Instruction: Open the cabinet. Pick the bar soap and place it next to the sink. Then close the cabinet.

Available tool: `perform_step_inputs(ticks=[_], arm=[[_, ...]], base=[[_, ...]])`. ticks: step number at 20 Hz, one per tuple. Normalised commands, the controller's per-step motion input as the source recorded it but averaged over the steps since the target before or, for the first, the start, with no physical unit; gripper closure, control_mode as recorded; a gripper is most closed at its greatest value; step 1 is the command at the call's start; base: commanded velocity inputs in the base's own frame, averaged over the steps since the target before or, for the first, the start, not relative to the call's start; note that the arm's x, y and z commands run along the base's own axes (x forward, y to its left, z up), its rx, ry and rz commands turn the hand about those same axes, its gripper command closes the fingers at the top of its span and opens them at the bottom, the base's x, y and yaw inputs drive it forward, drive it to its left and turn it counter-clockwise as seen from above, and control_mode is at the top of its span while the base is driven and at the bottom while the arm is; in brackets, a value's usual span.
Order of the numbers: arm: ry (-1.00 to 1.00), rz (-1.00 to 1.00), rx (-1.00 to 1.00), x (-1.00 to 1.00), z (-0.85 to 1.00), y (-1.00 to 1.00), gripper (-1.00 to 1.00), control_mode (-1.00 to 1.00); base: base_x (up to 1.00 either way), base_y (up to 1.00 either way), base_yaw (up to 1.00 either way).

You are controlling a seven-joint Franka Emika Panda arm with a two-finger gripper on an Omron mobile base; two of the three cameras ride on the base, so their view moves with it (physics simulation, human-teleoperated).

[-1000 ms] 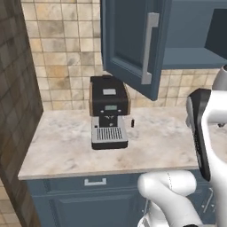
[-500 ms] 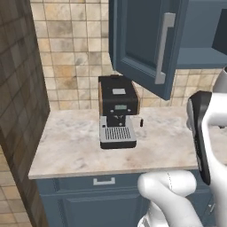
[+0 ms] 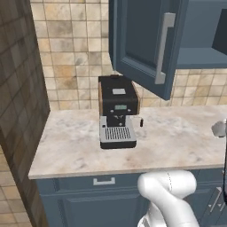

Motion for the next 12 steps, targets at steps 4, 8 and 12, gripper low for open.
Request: perform_step_inputs(ticks=[4,8,12], arm=[[-0.31,-0.01,0.19,-0.58,0.69,-0.72,-1.0,-1.0],[-0.19,0.0,0.22,-0.01,0.88,-0.92,-1.0,-1.0],[-0.25,0.0,0.21,0.29,0.82,-0.9,-1.0,-1.0]], base=[[0.0,0.0,0.0],[0.0,0.0,0.0],[0.0,0.0,0.0]])
